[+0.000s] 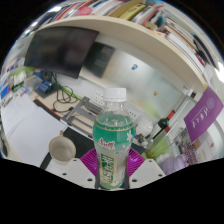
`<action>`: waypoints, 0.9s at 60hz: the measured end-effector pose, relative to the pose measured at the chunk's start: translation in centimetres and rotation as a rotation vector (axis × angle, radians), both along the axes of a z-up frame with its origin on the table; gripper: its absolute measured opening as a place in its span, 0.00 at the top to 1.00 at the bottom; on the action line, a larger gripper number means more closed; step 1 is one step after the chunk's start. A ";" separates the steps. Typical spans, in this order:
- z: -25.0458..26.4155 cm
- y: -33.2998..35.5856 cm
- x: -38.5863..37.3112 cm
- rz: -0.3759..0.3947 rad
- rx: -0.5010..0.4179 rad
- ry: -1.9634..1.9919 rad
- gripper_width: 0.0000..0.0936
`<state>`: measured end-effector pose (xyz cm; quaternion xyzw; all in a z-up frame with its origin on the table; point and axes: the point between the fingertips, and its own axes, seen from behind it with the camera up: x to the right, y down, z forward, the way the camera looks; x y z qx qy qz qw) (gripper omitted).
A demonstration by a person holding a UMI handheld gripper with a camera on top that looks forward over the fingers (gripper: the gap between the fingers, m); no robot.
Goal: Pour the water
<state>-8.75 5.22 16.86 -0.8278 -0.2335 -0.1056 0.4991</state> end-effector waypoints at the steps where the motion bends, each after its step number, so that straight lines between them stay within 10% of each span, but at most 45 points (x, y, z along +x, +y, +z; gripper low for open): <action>1: 0.0 0.1 0.1 -0.009 0.002 0.049 0.64; 15: -4.1 1.5 2.0 -0.136 -0.010 0.461 0.64; 54: -9.3 2.9 1.2 -0.077 0.105 0.474 0.54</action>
